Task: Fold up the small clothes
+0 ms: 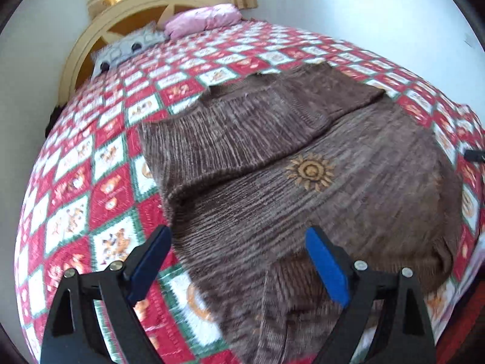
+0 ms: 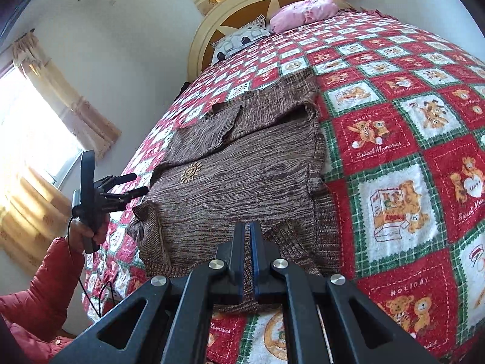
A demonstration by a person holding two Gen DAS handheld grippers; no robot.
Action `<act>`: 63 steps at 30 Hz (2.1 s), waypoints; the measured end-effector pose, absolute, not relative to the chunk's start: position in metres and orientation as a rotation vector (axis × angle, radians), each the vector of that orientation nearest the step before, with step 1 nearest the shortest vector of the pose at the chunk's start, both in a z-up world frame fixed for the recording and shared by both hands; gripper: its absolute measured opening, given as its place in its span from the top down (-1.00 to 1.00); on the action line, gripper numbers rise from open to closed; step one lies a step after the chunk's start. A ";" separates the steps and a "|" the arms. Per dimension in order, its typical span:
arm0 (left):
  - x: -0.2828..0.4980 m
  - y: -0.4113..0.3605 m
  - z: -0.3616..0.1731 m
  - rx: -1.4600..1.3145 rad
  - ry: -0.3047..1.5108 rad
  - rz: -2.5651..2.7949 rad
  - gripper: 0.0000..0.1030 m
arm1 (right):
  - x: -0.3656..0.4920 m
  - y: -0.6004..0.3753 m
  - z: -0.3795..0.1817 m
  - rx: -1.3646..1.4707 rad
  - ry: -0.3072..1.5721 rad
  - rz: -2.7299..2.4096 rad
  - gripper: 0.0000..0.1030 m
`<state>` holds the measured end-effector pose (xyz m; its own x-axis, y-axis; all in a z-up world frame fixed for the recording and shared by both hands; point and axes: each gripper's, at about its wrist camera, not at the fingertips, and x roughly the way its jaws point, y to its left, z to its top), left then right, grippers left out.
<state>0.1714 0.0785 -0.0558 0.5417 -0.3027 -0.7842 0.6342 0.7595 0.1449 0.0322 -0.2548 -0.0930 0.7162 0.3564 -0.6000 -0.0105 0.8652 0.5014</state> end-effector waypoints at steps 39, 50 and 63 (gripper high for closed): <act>0.150 0.041 -0.094 0.627 0.811 -0.832 -0.37 | 0.042 -0.260 -0.101 0.311 0.827 0.157 0.93; 0.165 0.052 -0.097 0.511 0.883 -0.879 -0.48 | 0.065 -0.237 -0.122 0.149 0.923 0.195 0.93; 0.169 0.055 -0.098 0.443 0.905 -0.933 -0.49 | 0.050 -0.239 -0.120 0.260 0.893 0.246 -0.08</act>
<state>0.1687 0.0551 -0.0984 0.2802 -0.4955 -0.8222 0.8370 0.5454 -0.0434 0.0505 -0.2386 -0.1198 0.6031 0.3173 -0.7318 -0.1024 0.9407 0.3235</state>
